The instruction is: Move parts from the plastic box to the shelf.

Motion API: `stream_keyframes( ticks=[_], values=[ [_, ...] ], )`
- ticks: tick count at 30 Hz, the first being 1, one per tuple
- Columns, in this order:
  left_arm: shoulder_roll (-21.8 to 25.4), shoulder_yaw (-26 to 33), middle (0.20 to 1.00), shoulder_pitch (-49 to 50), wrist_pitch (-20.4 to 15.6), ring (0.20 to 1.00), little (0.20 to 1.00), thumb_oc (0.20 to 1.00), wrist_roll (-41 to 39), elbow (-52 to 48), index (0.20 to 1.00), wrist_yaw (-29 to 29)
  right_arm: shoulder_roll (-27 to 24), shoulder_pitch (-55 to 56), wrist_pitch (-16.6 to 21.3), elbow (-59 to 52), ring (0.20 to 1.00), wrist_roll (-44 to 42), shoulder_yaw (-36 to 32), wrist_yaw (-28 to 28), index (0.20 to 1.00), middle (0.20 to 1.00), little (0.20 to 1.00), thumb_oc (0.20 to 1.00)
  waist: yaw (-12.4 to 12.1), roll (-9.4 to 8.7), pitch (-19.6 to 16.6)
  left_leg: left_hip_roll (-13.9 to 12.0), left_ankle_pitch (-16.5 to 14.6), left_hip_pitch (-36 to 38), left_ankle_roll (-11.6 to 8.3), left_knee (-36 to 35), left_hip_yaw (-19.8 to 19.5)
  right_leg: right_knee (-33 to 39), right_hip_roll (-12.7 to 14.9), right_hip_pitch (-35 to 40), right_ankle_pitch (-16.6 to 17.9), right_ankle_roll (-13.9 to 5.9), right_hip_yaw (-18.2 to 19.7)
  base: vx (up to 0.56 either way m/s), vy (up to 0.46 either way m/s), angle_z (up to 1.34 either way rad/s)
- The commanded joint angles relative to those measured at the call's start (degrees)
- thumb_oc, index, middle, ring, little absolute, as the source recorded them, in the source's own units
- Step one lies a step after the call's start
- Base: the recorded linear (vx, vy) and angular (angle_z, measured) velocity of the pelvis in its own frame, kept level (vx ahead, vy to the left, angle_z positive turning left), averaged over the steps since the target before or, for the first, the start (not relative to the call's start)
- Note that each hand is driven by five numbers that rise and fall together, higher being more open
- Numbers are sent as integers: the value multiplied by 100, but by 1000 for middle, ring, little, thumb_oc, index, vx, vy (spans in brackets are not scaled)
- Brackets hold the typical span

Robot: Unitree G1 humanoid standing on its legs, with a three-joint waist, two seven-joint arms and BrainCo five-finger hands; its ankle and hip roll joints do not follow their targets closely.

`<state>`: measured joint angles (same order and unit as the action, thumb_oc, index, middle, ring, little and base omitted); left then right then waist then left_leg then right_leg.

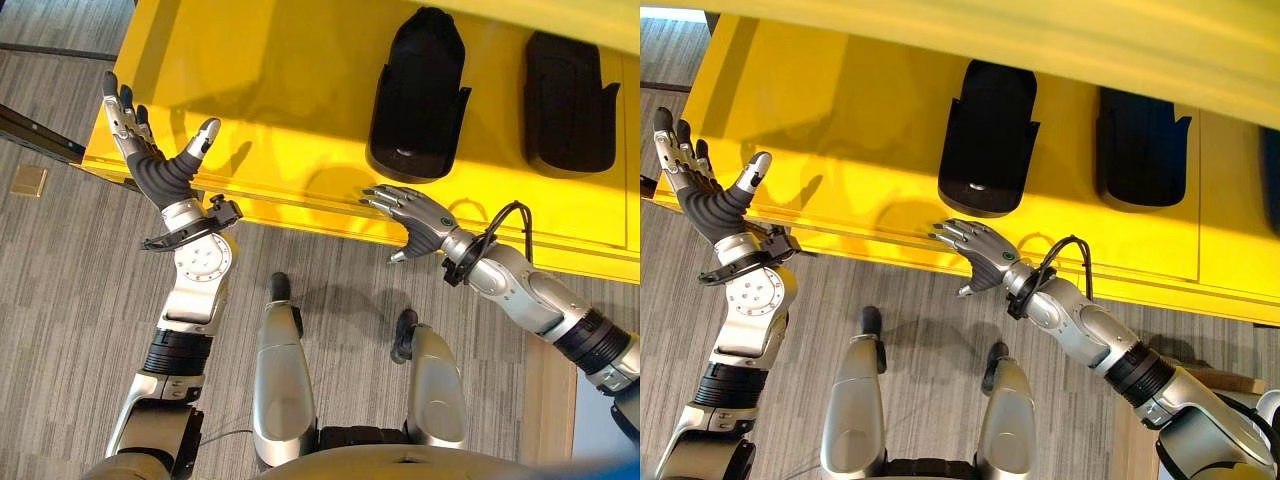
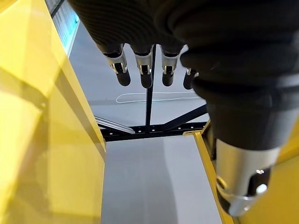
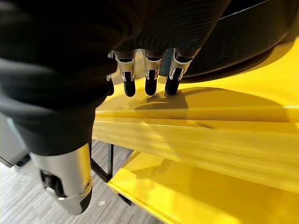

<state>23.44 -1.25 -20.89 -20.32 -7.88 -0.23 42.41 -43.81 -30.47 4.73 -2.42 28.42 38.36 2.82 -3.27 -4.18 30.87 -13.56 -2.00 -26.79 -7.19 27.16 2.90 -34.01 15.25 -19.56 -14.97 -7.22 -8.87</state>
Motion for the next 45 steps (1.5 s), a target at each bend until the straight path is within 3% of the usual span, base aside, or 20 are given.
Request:
stream_keyframes(
  ticks=[1,18,30,45],
  values=[
    [88,-18,1000,154,-107,1000,1000,1000,-32,-367,1000,-99,-298,147,-207,200,1000,-25,-381,-109,1000,1000,1000,1000,138,-34,-108,530,-640,369,595,-116,484,-746,-772,31,-586,657,-180,31,-10,0],
    [60,29,1000,288,-53,1000,1000,1000,-99,-396,1000,-283,-389,345,-352,245,1000,207,-658,-144,1000,1000,1000,1000,154,-126,-118,496,-755,470,645,-5,502,-818,-801,90,-593,666,-173,32,-9,0],
    [52,39,1000,337,63,1000,1000,1000,-222,-437,1000,-418,-437,199,-538,371,1000,345,-736,-177,1000,1000,1000,1000,121,-111,-147,507,-798,528,656,24,491,-815,-788,132,-584,677,-208,33,-9,0],
    [39,43,1000,386,112,1000,1000,1000,-317,-461,1000,-533,-604,-50,-500,520,1000,441,-752,-81,1000,1000,1000,1000,69,-79,-180,516,-812,570,672,47,486,-860,-750,154,-588,685,-265,2,0,0]
  ],
)
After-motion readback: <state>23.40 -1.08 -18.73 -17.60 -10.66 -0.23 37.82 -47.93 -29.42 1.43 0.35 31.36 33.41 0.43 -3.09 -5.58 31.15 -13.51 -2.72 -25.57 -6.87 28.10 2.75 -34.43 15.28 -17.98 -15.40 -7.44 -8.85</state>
